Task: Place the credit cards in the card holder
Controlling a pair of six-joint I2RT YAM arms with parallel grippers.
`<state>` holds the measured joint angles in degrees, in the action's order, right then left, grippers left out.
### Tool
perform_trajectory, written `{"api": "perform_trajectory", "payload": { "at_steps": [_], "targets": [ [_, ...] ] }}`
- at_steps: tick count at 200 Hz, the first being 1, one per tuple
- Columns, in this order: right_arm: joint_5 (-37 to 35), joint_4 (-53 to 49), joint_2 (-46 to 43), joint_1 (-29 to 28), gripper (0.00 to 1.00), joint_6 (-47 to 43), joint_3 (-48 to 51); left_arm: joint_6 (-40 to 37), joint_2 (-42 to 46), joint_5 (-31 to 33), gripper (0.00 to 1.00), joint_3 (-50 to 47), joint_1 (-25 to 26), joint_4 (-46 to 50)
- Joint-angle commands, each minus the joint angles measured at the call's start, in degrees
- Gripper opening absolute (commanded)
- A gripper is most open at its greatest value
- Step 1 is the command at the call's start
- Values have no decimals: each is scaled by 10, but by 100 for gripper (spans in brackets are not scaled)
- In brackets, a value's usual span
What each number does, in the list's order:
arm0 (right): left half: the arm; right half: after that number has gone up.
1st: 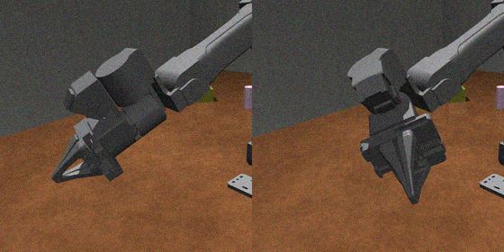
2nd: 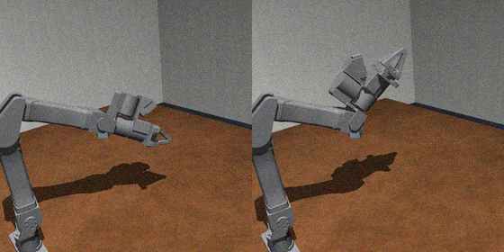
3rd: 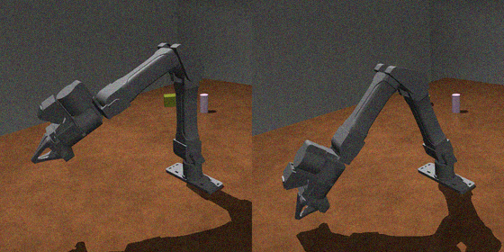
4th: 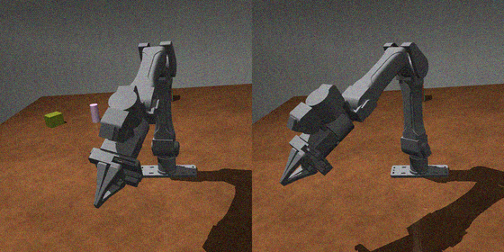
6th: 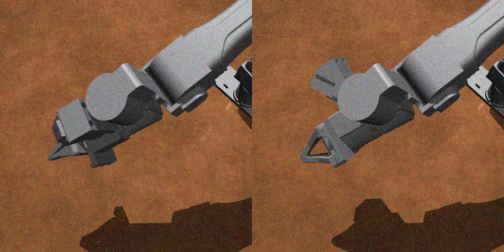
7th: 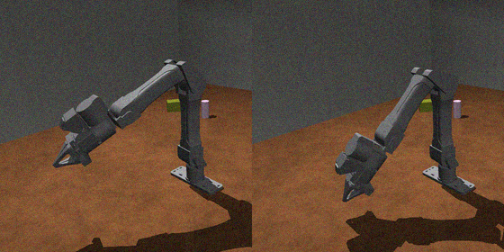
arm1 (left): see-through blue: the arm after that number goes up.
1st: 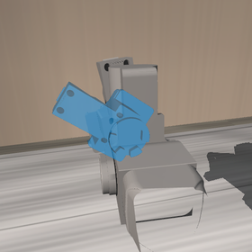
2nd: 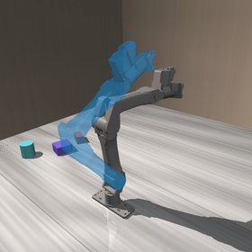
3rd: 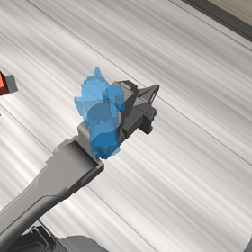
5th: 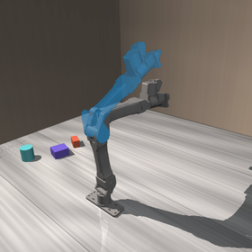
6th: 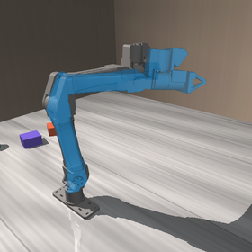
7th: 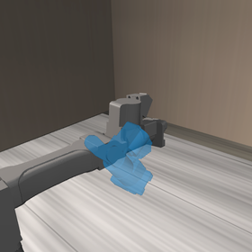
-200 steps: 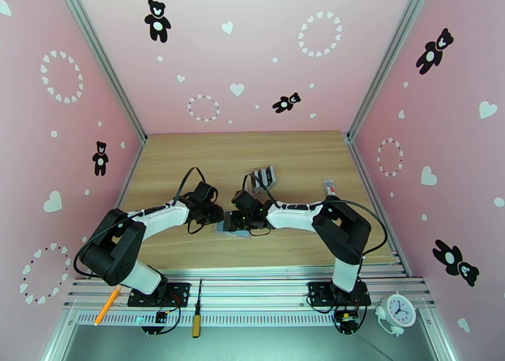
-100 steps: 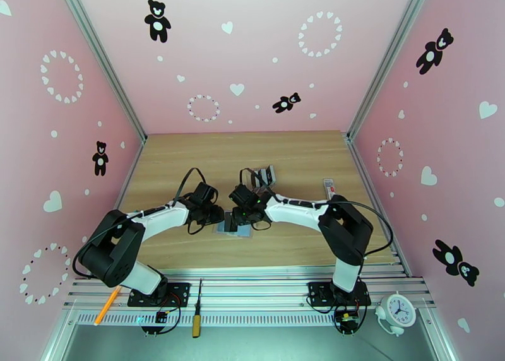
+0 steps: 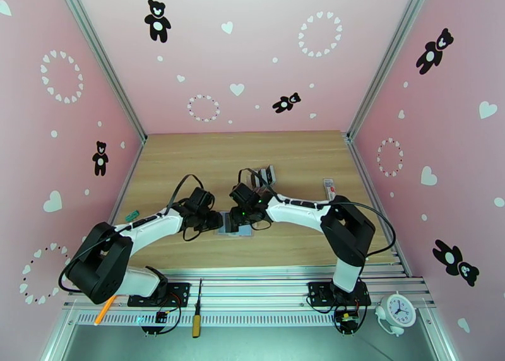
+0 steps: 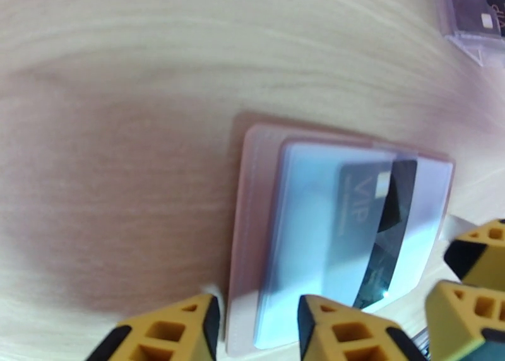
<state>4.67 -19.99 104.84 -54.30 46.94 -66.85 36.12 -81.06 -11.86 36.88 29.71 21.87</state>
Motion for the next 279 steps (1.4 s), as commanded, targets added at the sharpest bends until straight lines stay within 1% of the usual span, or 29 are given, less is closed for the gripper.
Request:
{"api": "perform_trajectory", "payload": {
  "at_steps": [1,60,86,111,279],
  "targets": [
    [19,4,17,0,35,8,9,9,10,-20,38,-13,3,-2],
    [10,-13,19,4,35,-3,10,31,8,-37,35,-37,8,-33],
    [10,-22,22,3,35,-8,-1,35,10,-32,30,-40,12,-37],
    [4,-31,23,3,35,-12,-7,40,13,-31,29,-41,15,-37],
    [13,-45,52,-4,36,-16,-41,56,0,-35,28,-37,30,-61]
  ]
}}
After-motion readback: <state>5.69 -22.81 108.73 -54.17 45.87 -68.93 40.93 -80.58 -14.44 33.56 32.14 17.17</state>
